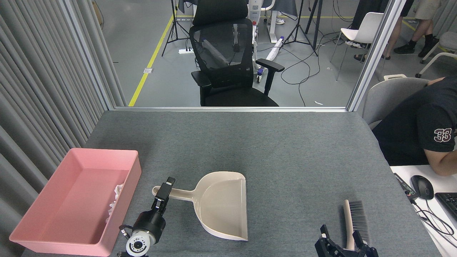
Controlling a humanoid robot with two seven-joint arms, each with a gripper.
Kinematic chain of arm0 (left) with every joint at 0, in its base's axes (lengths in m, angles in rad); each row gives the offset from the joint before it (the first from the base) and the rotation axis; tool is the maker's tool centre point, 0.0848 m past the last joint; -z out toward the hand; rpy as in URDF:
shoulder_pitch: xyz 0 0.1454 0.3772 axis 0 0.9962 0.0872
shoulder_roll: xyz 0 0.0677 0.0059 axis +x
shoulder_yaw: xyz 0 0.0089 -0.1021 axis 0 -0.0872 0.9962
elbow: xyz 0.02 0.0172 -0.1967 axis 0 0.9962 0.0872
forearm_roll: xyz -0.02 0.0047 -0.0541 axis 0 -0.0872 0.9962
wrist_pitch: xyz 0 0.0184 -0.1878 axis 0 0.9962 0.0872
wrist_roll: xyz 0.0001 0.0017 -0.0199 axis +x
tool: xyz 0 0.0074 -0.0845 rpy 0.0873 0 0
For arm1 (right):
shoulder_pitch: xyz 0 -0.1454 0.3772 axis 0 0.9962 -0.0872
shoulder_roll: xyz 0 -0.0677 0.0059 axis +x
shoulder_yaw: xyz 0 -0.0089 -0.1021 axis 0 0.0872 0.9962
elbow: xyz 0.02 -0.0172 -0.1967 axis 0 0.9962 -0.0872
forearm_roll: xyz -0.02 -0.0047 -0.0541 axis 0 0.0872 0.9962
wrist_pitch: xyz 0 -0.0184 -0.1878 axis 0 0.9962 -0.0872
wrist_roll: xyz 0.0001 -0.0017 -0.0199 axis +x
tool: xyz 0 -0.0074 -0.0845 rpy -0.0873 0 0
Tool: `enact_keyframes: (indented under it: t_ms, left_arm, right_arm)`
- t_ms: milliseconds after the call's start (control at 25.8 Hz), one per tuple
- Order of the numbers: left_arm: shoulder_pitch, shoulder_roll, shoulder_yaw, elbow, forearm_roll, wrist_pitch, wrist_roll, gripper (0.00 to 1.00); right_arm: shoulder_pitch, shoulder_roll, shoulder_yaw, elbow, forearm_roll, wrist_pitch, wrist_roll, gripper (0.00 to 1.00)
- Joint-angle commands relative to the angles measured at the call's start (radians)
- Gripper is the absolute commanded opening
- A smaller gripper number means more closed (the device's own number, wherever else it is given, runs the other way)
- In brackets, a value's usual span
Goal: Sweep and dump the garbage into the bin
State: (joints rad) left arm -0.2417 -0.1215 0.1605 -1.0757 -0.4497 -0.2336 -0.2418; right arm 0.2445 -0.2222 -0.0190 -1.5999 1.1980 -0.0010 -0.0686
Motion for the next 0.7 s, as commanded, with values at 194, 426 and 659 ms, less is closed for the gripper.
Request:
enact_keyframes:
  t_ms: [194, 426, 659]
  left_arm:
    - [0.127, 0.009, -0.002, -0.145, -0.101, 0.022, -0.005, 0.98]
    - [0.234, 0.026, -0.002, -0.334, -0.201, 0.025, -0.007, 0.98]
    - [0.318, 0.040, -0.006, -0.461, -0.277, 0.013, -0.002, 0.98]
  right_arm:
    - [-0.002, 0.004, -0.003, 0.000, 0.000, -0.004, 0.001, 0.98]
    - [-0.007, 0.001, 0.001, -0.017, 0.005, -0.004, 0.003, 0.98]
    - [-0.070, -0.009, 0.001, -0.021, 0.021, 0.004, 0.015, 0.98]
